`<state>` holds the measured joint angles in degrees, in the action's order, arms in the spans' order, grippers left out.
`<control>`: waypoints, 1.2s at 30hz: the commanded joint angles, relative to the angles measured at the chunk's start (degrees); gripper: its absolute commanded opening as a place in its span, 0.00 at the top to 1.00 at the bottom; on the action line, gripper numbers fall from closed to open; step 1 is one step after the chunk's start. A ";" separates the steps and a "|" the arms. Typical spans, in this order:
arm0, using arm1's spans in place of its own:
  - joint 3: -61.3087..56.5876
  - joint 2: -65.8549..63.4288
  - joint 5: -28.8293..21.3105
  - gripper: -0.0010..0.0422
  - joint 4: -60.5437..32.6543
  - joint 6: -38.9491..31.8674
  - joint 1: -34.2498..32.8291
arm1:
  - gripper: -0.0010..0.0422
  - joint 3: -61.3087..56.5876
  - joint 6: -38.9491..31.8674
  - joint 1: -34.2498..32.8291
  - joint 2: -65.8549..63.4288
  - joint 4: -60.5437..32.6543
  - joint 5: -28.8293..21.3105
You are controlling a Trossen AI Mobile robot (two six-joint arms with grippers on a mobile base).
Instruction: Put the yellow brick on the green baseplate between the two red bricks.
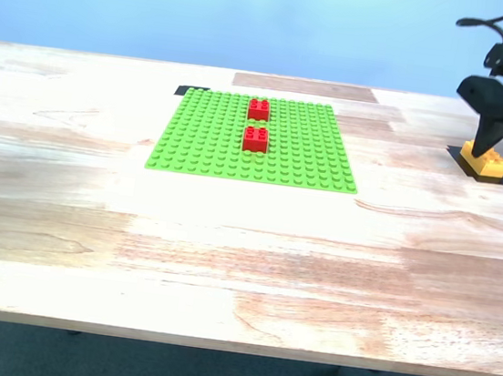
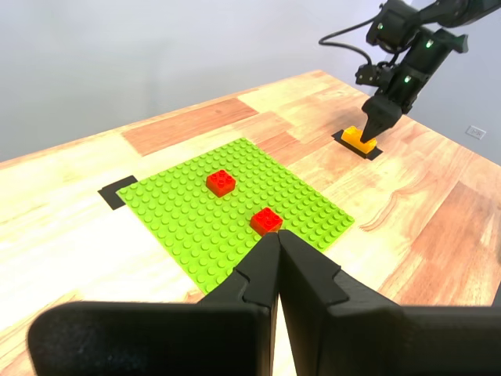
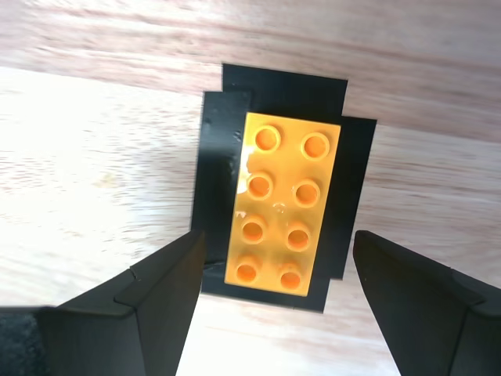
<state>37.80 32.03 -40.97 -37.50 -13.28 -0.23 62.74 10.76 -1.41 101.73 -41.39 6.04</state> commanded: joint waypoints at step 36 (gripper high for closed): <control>0.00 -1.25 0.00 0.98 -1.77 -0.07 0.04 | 0.97 2.58 6.88 7.87 -11.15 1.55 4.87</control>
<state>37.76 30.79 -40.97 -39.27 -13.37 -0.19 65.32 16.60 5.08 92.44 -39.55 9.89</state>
